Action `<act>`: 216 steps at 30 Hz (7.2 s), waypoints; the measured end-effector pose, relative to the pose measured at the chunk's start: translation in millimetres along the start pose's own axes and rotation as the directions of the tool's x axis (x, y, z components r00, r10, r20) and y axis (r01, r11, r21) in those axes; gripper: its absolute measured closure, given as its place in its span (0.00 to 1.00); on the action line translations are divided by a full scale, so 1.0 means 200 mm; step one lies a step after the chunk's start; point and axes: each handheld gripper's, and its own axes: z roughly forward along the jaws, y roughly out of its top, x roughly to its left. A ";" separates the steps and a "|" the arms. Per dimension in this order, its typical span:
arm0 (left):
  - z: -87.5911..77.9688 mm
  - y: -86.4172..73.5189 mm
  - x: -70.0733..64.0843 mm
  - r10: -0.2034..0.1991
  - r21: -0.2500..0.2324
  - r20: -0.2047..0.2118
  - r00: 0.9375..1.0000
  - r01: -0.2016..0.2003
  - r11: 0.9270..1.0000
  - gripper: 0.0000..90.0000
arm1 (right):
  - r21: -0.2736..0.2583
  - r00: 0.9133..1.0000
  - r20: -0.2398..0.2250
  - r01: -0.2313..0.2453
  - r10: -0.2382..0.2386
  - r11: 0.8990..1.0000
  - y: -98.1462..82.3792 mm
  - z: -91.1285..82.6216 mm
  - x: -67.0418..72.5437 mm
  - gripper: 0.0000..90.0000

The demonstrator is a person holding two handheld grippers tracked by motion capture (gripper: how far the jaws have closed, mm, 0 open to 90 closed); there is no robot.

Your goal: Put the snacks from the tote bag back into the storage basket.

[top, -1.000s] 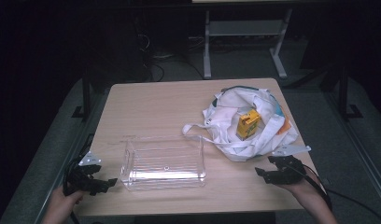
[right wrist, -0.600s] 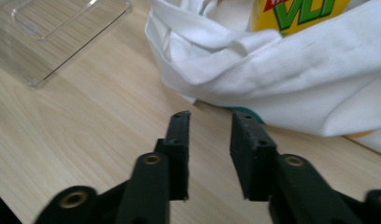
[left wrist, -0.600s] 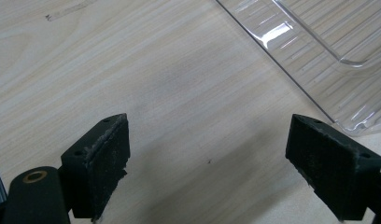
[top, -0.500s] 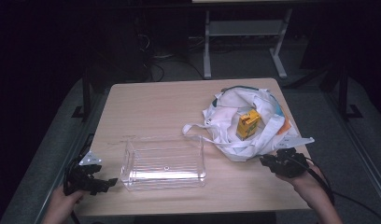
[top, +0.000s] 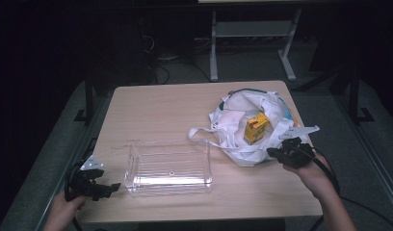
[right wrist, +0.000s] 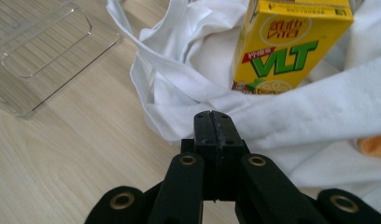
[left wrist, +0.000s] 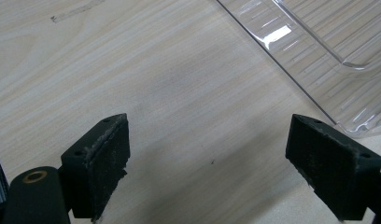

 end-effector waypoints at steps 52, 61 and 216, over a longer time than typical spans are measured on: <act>0.00 0.01 -0.01 0.015 -0.004 0.007 1.000 -0.015 1.000 0.15 | 0.021 1.000 0.018 -0.021 0.020 1.000 0.26 0.28 -0.18 1.00; 0.00 0.01 -0.01 0.013 -0.004 0.007 1.000 -0.013 1.000 0.15 | 0.007 1.000 0.005 -0.023 0.023 1.000 0.26 0.30 -0.16 1.00; 0.01 0.01 -0.03 0.025 -0.016 0.024 0.999 -0.024 1.000 0.15 | 0.322 0.995 -0.071 0.091 -0.071 0.942 0.63 0.29 -0.24 0.46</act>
